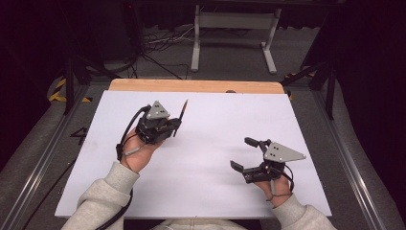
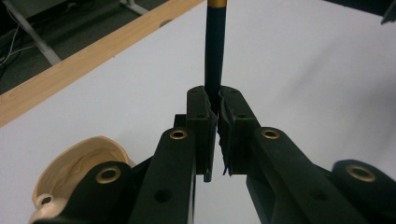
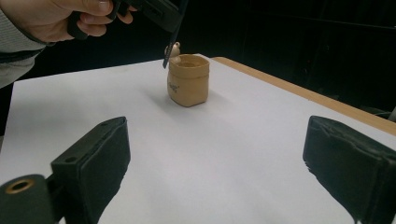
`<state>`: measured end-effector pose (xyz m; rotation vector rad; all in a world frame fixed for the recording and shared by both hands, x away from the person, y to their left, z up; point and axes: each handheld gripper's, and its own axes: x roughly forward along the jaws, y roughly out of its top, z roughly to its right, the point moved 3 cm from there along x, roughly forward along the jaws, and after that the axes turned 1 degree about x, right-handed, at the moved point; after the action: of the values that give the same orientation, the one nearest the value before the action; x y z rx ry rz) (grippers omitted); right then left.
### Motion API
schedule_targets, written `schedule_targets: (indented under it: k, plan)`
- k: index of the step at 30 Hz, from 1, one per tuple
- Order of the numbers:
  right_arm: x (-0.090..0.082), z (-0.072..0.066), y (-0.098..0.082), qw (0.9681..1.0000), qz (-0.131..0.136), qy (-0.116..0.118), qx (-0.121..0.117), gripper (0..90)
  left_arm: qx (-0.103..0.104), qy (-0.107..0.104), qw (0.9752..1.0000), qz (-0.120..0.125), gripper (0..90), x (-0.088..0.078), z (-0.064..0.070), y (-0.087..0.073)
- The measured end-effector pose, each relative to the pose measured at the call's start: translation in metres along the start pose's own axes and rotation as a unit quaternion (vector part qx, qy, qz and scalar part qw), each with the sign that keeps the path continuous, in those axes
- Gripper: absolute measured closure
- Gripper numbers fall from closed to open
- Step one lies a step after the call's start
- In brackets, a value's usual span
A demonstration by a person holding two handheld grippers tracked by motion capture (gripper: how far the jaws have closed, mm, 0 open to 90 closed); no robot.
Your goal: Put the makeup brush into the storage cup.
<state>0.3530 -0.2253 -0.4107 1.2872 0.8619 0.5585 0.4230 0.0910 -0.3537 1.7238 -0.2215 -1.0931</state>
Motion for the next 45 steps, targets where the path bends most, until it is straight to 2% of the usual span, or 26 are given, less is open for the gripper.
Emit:
schedule_targets:
  k: [9,12,16,17,19,26,35,40,45]
  plan:
    - [-0.006,0.005,-0.002,0.9998,0.009,-0.016,0.006,7.9,-0.031,0.028,0.9986,0.032,83.2,-0.001,-0.008,0.004]
    - [-0.007,0.007,-0.002,0.9998,0.009,-0.020,0.006,7.9,-0.047,0.042,0.9972,0.040,83.1,-0.001,-0.013,0.004]
    - [-0.008,0.007,-0.002,0.9997,0.011,-0.024,0.003,7.9,-0.057,0.050,0.9961,0.045,83.1,-0.001,-0.018,0.004]
    - [-0.008,0.008,-0.002,0.9996,0.011,-0.025,0.002,7.9,-0.065,0.057,0.9950,0.050,83.1,-0.001,-0.021,0.004]
    - [-0.009,0.009,-0.002,0.9996,0.013,-0.026,0.003,7.9,-0.066,0.060,0.9947,0.050,83.1,-0.001,-0.023,0.004]
    - [-0.011,0.011,-0.001,0.9994,0.017,-0.031,0.002,7.9,-0.075,0.083,0.9913,0.069,83.1,0.000,-0.031,0.001]
    - [-0.014,0.013,0.000,0.9992,0.020,-0.036,0.001,7.9,-0.085,0.101,0.9887,0.070,83.1,0.005,-0.041,-0.001]
    - [-0.014,0.013,0.001,0.9992,0.020,-0.035,0.002,7.9,-0.096,0.115,0.9854,0.081,83.1,0.007,-0.048,-0.002]
    - [-0.015,0.013,0.001,0.9992,0.020,-0.035,0.000,7.9,-0.103,0.130,0.9830,0.079,83.0,0.008,-0.052,-0.003]
